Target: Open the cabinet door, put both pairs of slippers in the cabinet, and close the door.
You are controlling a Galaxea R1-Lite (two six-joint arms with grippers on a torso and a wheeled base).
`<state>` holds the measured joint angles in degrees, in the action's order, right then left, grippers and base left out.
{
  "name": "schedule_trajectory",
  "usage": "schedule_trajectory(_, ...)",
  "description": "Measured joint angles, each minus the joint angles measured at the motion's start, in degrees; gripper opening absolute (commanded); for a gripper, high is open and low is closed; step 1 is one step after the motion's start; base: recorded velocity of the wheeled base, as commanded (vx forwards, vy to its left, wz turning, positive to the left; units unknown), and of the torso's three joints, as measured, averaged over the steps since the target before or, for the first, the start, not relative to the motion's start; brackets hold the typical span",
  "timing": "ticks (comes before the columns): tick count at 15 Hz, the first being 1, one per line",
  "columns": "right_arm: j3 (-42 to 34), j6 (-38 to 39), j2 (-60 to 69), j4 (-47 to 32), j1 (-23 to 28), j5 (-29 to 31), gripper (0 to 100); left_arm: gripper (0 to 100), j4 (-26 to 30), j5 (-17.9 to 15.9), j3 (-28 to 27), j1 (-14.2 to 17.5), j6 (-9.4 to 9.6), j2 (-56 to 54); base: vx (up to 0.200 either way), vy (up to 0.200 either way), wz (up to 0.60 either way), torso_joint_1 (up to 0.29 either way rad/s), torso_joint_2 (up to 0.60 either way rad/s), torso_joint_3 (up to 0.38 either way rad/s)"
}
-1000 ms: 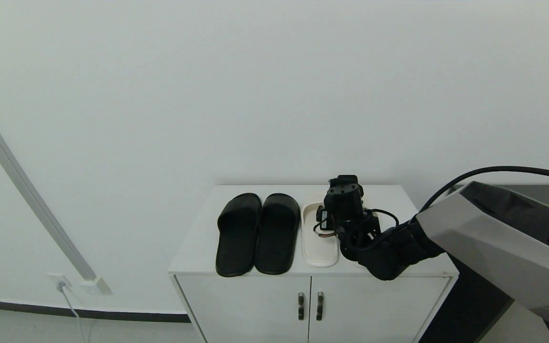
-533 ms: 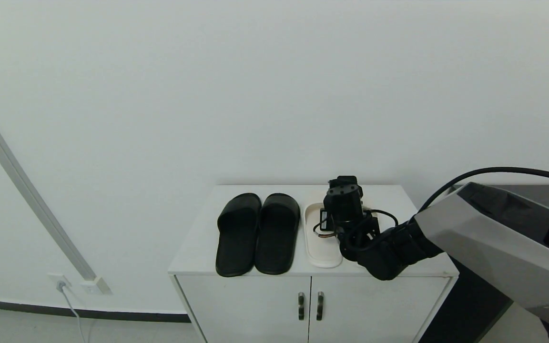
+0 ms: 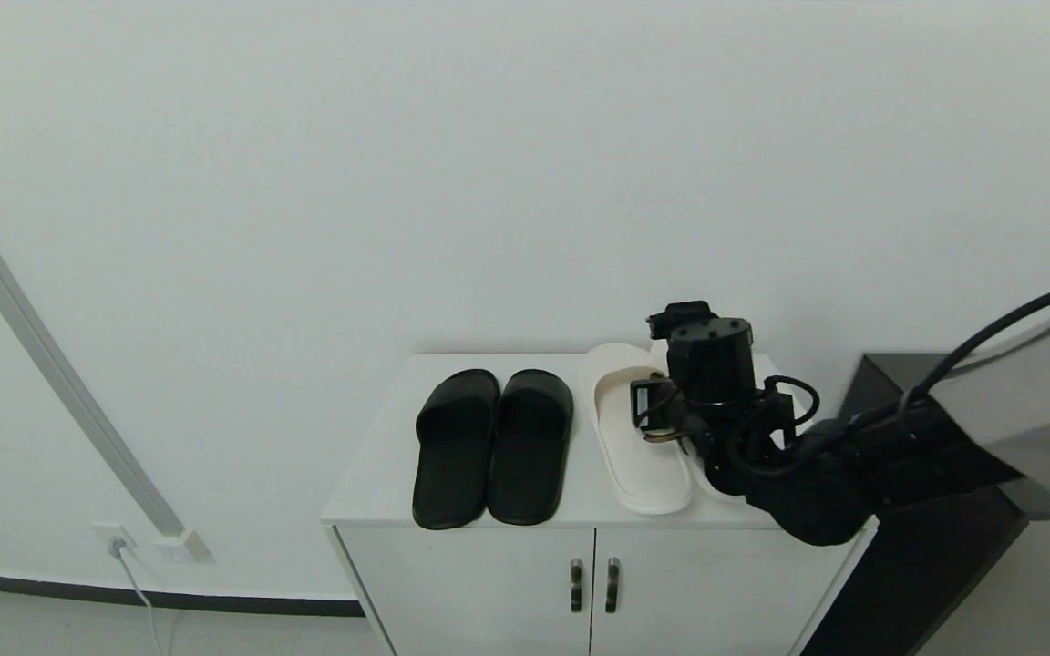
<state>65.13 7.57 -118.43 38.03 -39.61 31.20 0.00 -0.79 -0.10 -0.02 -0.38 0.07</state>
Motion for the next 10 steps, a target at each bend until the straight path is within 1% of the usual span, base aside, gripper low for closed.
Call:
schedule_trajectory(2, -7.95, -2.24, 6.5, 1.13, -1.21, -8.31, 0, 0, 0.0, 0.01, 0.0, 0.02, 0.02, 0.0, 0.0, 0.0, 0.0, 0.0, 0.0, 0.0)
schedule_trajectory(4, -16.98, -4.9, 13.95, 2.72, -2.54, -19.74, 0, 0, 0.0, 0.01, 0.0, 0.02, 0.06, 0.0, 0.0, 0.0, 0.0, 0.0, 0.0, 0.0)
schedule_trajectory(7, -27.82, -7.02, 23.65, 3.18, -4.33, -32.67, 0, 0, 0.0, 0.01, 0.0, 0.02, 0.05, 0.0, 0.0, 0.0, 0.0, 0.0, 0.0, 0.0)
schedule_trajectory(9, -33.05, -7.28, 27.55, 3.46, -5.16, -36.61, 0, 0, 0.0, 0.01, 0.0, 0.02, 0.05, 0.0, 0.0, 0.0, 0.0, 0.0, 0.0, 0.0)
schedule_trajectory(10, -34.46, -7.3, 28.61, 3.51, -5.34, -37.24, 0, 0, 0.0, 0.0, 0.0, 0.02, 0.06, 0.0, 0.0, 0.0, 0.0, 0.0, 0.0, 0.0)
